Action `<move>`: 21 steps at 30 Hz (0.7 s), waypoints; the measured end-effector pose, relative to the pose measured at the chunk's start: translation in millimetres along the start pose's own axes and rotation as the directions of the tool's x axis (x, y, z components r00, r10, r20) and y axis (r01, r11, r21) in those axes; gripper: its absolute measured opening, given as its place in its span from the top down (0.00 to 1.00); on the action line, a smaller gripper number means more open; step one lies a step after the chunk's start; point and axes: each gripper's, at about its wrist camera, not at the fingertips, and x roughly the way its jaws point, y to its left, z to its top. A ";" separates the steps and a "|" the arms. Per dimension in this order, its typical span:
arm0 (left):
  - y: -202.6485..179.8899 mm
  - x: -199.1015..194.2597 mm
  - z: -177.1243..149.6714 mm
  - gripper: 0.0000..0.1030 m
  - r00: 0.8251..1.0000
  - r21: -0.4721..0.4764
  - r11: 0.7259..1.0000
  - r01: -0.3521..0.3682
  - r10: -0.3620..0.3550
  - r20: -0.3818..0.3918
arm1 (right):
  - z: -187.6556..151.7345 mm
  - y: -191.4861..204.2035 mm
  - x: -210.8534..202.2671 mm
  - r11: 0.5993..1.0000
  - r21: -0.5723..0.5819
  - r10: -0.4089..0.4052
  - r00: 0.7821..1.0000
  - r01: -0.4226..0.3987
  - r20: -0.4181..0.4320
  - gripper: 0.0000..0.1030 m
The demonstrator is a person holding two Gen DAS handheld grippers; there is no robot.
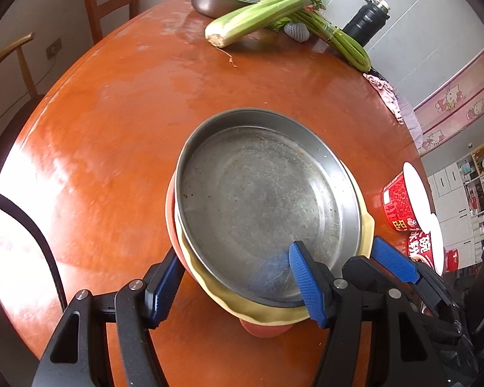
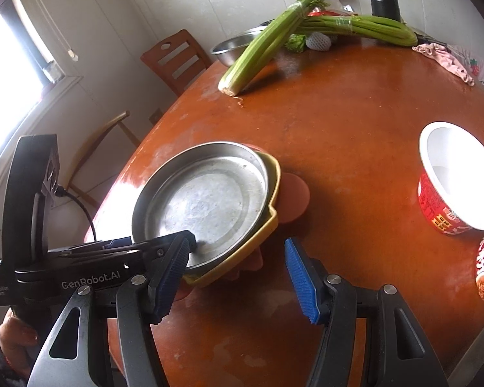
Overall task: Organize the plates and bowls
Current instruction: 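Move the left gripper back and over to the deep steel bowl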
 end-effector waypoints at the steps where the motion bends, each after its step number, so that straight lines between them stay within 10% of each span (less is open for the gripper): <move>1: -2.2 1.2 1.7 0.37 1.000 0.007 1.000 -0.004 0.004 -0.001 | 0.5 -2.5 0.0 1.000 0.005 -0.001 1.000 0.001 0.000 0.39; 21: -9.5 -1.9 12.1 0.36 0.998 0.010 0.999 -0.042 0.042 0.052 | 9.1 -27.6 -11.4 0.997 0.062 -0.048 0.997 0.045 0.056 0.39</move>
